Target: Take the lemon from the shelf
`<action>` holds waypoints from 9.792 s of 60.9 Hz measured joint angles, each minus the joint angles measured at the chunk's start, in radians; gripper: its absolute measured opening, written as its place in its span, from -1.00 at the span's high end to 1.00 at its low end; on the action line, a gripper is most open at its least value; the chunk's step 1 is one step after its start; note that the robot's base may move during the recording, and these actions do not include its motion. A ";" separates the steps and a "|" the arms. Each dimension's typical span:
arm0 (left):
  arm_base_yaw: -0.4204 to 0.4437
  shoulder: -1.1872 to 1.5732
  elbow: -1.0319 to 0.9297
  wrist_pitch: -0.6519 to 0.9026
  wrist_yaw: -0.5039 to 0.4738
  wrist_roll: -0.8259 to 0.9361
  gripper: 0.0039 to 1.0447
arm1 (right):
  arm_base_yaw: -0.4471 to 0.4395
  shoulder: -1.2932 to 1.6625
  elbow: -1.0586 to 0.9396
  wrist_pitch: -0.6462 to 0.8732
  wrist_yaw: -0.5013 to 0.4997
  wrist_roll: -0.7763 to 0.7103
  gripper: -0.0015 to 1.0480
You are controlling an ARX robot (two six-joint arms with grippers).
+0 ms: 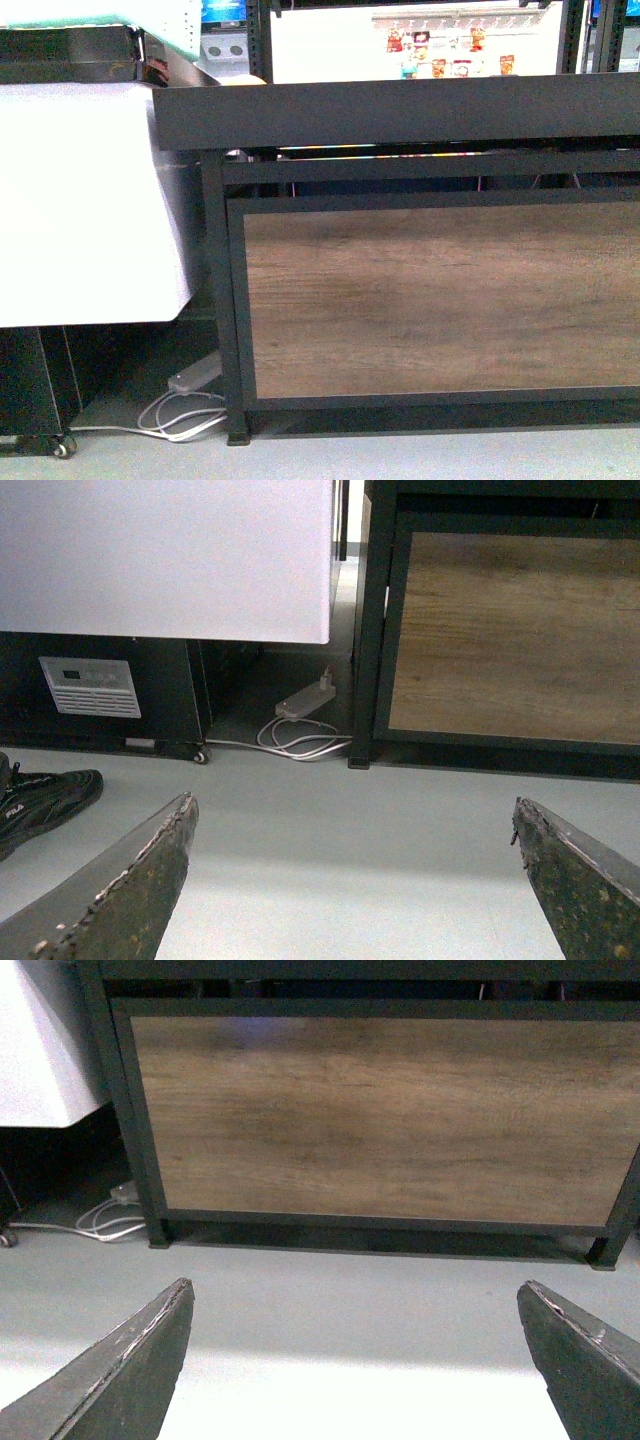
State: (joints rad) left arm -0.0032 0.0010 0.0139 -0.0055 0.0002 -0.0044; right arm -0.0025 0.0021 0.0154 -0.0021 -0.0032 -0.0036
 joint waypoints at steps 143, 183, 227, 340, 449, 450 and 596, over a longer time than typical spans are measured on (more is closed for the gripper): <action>0.000 0.000 0.000 0.000 0.000 0.000 -0.85 | 0.000 0.000 0.000 0.000 0.000 0.000 -0.86; 0.000 0.000 0.000 0.000 0.000 0.000 -0.85 | 0.000 0.000 0.000 0.000 0.000 0.000 -0.86; 0.000 0.000 0.000 0.000 0.000 0.000 -0.85 | 0.000 0.000 0.000 0.000 0.000 0.001 -0.86; 0.000 0.000 0.000 0.000 0.000 0.001 -0.85 | 0.000 0.000 0.000 0.000 0.000 0.003 -0.86; 0.294 1.880 1.151 0.717 0.363 -1.251 -0.85 | 0.000 0.000 0.000 0.000 0.000 0.003 -0.86; 0.293 1.884 1.159 0.716 0.362 -1.251 -0.85 | 0.000 0.000 0.000 0.000 0.000 0.003 -0.86; -0.312 1.720 1.164 0.430 0.729 -0.757 0.88 | 0.000 0.000 0.000 0.000 0.000 0.003 -0.86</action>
State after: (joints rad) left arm -0.3157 1.7210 1.1778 0.4248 0.7288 -0.7612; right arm -0.0021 0.0017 0.0154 -0.0017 -0.0032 -0.0002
